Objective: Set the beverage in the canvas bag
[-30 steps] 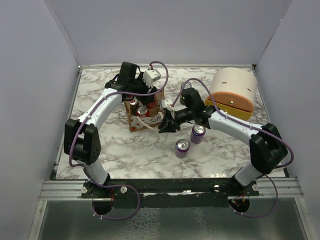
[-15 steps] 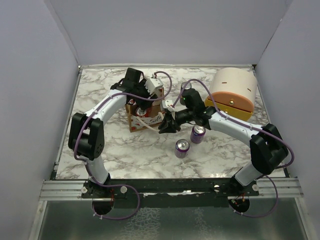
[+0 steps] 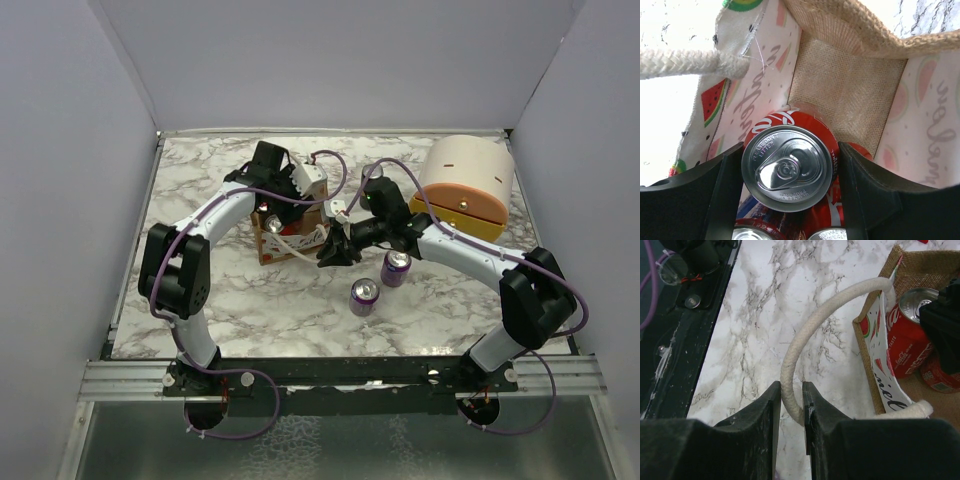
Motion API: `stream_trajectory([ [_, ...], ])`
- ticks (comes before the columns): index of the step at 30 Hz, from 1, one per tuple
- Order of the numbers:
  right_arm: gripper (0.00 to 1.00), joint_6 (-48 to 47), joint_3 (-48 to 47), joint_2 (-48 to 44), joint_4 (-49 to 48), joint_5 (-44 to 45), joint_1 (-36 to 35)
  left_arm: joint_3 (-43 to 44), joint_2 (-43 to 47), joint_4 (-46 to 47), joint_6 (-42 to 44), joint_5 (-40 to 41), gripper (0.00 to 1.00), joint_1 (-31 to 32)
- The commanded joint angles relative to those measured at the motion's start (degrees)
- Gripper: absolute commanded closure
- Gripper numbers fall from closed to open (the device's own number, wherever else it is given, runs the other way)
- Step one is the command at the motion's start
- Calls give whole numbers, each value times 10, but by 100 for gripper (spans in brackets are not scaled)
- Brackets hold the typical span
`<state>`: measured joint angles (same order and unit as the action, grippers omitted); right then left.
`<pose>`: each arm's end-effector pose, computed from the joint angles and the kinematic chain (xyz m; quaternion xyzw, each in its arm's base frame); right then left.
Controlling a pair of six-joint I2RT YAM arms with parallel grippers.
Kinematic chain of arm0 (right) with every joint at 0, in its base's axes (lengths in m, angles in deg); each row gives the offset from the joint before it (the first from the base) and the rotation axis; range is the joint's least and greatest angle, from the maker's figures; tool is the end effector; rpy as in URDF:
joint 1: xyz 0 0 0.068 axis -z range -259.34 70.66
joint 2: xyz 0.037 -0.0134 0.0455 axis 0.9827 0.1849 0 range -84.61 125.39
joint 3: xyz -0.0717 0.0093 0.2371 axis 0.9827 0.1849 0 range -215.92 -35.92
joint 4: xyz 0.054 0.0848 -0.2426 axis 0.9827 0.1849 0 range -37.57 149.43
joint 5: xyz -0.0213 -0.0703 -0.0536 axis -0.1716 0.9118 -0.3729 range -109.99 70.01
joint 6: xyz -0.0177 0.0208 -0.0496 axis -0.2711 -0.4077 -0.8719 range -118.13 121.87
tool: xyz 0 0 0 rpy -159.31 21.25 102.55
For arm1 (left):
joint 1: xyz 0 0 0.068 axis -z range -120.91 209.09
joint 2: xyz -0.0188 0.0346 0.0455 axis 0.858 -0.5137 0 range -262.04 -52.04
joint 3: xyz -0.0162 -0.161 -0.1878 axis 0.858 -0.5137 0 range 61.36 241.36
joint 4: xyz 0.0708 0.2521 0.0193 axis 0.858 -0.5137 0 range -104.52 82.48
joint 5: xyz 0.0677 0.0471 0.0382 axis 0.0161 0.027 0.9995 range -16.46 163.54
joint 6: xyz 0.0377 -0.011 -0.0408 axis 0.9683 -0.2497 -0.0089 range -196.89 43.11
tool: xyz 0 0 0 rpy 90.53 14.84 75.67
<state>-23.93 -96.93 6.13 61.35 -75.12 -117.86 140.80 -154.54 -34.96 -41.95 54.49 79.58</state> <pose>0.2475 0.2384 0.2213 -0.5950 0.5697 0.4570 0.3356 0.3631 -0.1495 0.2189 0.4812 0.7957 -0.1127 0.3502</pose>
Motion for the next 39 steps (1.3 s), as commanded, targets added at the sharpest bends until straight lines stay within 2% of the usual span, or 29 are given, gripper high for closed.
stream_trajectory([
  [1, 77, 0, -5, -1, 1, -18, -1, -11, -6, 4, 21, 16, 99, 1],
  [16, 77, -2, -8, 1, 6, -15, -1, 22, -41, -53, 28, 42, 66, 1],
  [22, 77, -3, -8, 2, 6, -13, -1, 11, -17, -51, 16, 41, 46, 1],
  [27, 77, -4, -13, 6, 11, -16, -1, 9, -9, -54, 13, 60, 38, 1],
  [39, 77, -5, -14, 3, 13, -13, -1, 6, 8, -66, -15, 53, 10, 1],
])
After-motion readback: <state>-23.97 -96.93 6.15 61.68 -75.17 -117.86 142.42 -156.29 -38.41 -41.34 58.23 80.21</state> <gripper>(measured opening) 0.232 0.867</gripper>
